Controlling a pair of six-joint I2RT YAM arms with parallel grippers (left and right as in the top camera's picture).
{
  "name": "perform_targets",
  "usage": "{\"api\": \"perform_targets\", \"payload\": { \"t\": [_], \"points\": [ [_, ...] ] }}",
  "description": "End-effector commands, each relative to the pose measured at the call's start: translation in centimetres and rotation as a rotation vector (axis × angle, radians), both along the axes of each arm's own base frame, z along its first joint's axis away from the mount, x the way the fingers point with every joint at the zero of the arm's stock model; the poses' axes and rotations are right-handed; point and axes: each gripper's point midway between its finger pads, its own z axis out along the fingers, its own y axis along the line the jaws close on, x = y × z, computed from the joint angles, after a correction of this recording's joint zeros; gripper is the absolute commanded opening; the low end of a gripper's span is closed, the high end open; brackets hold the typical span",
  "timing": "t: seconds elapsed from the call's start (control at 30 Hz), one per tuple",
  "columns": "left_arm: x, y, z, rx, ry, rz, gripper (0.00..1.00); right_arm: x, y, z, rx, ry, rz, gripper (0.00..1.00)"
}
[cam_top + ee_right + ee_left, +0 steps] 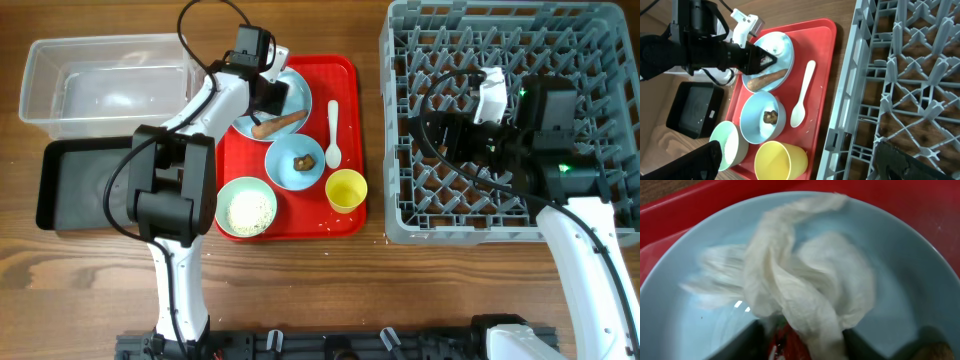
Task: Sort waste into correct bins and load items into the dishwasher rack
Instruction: 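Reach left gripper to white plate and grasp red wrapper and tissue, then carry wrapper and tissue with left gripper into clear plastic bin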
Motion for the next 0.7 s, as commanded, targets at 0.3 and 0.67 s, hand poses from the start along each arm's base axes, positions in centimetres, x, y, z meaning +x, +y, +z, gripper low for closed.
{"api": "perform_targets", "payload": {
  "t": [0.3, 0.67],
  "points": [
    [1.9, 0.8, 5.1, -0.111, -0.038, 0.231, 0.04, 0.2, 0.2, 0.5, 0.020, 0.002, 0.006, 1.00],
    [2.1, 13.1, 23.5, -0.140, -0.348, 0.600, 0.04, 0.0, 0.2, 0.4, 0.031, 0.024, -0.006, 1.00]
  ]
}}
